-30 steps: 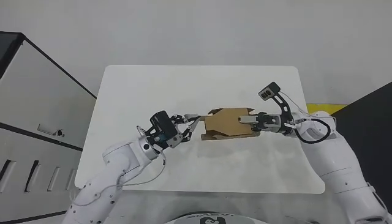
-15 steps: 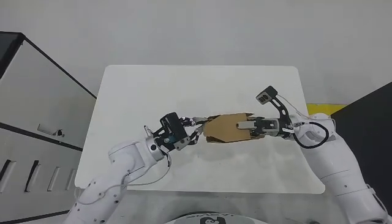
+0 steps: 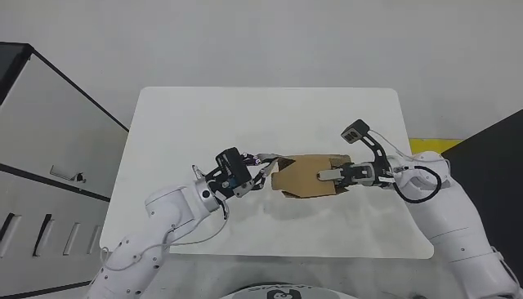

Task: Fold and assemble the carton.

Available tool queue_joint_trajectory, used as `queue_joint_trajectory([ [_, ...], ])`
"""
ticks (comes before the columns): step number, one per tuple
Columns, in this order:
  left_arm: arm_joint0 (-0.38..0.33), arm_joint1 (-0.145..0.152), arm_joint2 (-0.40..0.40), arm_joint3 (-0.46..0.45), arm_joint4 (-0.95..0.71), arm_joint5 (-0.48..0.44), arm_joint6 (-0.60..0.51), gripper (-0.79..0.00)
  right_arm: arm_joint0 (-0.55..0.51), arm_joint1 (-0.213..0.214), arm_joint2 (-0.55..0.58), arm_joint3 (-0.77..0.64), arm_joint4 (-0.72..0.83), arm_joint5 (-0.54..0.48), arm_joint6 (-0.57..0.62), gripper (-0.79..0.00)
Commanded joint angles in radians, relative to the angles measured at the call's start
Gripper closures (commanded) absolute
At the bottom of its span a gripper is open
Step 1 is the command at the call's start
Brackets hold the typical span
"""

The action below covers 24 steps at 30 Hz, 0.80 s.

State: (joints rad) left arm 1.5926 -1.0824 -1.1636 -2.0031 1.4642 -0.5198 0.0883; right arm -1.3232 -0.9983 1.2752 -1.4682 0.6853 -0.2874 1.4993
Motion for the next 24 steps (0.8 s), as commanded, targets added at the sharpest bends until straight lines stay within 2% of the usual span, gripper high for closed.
queue_joint_trajectory([
  [1,-0.003,0.000,0.002,-0.001,-0.004,-0.006,-0.010,0.000,0.002,0.001,-0.002,-0.002,-0.012,0.012,0.005,0.000],
  [12,-0.015,0.002,0.010,-0.005,0.031,-0.007,-0.087,0.000,0.003,0.006,-0.009,-0.009,-0.051,0.027,-0.011,0.000],
  [24,-0.022,0.004,0.018,-0.008,0.046,-0.023,-0.100,0.000,0.009,0.010,-0.024,-0.010,-0.075,0.041,0.017,0.000],
])
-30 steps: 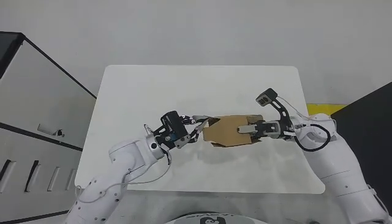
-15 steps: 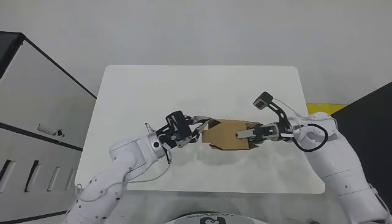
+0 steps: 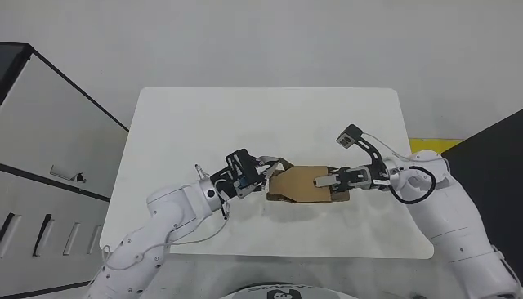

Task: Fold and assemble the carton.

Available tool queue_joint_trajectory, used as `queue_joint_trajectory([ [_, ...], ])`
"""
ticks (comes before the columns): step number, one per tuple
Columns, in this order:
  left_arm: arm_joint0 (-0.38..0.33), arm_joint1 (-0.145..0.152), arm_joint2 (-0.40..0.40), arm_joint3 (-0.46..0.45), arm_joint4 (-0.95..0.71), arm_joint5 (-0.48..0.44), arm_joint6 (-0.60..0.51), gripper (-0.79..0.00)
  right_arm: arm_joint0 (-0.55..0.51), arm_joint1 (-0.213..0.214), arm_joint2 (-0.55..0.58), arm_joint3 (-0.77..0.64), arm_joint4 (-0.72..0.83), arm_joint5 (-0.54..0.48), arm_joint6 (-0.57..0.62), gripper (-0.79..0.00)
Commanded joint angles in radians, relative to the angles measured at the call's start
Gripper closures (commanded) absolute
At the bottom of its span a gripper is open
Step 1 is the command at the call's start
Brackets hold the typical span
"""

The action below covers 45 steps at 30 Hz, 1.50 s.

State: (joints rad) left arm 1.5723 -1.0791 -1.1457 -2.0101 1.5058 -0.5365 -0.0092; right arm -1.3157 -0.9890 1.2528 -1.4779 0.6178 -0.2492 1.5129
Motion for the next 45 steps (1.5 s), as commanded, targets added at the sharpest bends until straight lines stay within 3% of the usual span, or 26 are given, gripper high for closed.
queue_joint_trajectory([
  [1,-0.002,0.001,0.002,-0.003,0.010,-0.014,-0.005,0.000,0.003,0.001,-0.003,-0.001,-0.016,0.006,0.003,0.000],
  [13,-0.022,0.002,0.028,0.003,0.023,-0.042,-0.011,0.000,0.009,0.007,-0.020,-0.008,-0.055,0.024,0.005,0.000],
  [29,0.051,-0.002,-0.054,0.007,-0.123,0.152,0.027,0.000,-0.014,0.003,0.017,0.057,0.112,0.008,-0.081,0.000],
  [45,0.060,0.002,-0.045,-0.003,-0.125,0.069,0.007,0.000,-0.033,0.000,0.026,0.029,0.137,0.036,-0.163,0.000],
])
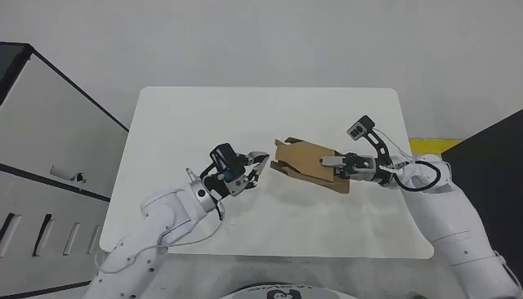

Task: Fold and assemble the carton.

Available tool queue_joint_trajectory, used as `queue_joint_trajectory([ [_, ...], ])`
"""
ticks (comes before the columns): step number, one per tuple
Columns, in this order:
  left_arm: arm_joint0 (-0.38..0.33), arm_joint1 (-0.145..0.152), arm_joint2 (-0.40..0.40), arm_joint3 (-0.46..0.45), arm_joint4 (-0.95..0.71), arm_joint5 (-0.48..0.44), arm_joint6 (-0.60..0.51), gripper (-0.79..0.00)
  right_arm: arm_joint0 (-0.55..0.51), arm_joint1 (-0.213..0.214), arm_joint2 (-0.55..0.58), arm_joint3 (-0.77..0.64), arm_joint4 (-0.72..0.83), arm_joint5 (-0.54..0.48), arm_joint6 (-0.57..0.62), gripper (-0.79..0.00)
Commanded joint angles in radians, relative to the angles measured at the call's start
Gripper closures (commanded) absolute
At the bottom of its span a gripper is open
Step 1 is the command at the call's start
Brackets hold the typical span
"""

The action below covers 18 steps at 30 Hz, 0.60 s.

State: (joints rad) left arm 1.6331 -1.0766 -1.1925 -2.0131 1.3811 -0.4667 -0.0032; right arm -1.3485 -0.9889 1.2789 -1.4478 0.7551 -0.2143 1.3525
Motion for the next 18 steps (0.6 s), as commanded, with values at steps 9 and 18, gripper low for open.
queue_joint_trajectory([
  [9,-0.017,0.000,0.014,0.002,0.007,-0.026,-0.004,0.000,0.004,0.000,-0.006,-0.016,-0.059,0.015,-0.039,0.000],
  [18,-0.034,-0.002,0.035,0.007,0.005,-0.043,-0.008,0.000,-0.008,0.000,-0.001,-0.029,-0.063,0.017,-0.069,0.000],
])
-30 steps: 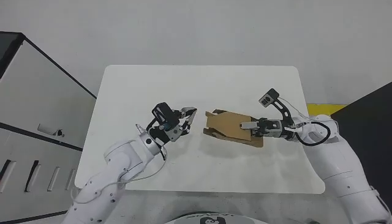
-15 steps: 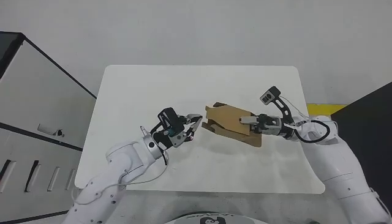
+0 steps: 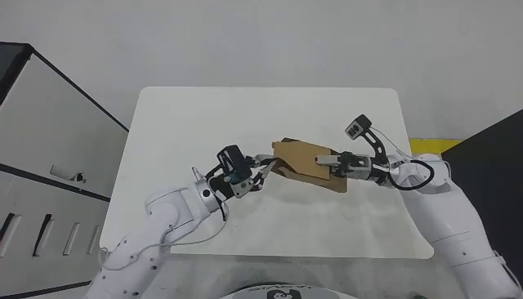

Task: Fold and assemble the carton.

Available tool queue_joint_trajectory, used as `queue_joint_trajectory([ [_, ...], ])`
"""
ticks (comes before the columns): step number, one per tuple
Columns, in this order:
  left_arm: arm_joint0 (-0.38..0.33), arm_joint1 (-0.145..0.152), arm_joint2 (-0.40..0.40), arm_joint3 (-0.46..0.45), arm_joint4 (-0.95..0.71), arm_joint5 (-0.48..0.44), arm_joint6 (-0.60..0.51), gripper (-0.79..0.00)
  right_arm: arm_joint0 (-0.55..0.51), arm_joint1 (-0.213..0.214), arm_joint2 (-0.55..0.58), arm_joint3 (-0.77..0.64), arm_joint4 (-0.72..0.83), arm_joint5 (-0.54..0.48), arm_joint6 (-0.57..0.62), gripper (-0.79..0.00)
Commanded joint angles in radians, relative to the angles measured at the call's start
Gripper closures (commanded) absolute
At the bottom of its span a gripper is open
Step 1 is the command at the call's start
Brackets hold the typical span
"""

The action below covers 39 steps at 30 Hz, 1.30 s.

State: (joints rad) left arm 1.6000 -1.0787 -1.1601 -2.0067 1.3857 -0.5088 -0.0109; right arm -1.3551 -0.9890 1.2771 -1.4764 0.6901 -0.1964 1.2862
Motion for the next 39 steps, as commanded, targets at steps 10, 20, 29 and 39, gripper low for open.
queue_joint_trajectory([
  [10,-0.008,-0.001,0.019,-0.010,0.007,-0.013,-0.007,0.000,-0.010,-0.002,0.013,0.001,0.015,-0.015,-0.041,0.000],
  [20,-0.008,-0.001,0.013,-0.005,0.017,0.022,-0.012,0.000,-0.011,-0.003,0.018,-0.003,0.018,-0.021,-0.035,0.000],
  [29,0.002,0.000,0.008,-0.012,0.034,0.040,-0.011,0.000,-0.015,-0.002,0.028,-0.001,0.028,-0.029,0.001,0.000],
  [39,-0.011,0.000,0.028,-0.010,0.039,-0.002,0.011,0.000,-0.005,-0.005,0.007,-0.001,0.016,-0.013,0.010,0.000],
])
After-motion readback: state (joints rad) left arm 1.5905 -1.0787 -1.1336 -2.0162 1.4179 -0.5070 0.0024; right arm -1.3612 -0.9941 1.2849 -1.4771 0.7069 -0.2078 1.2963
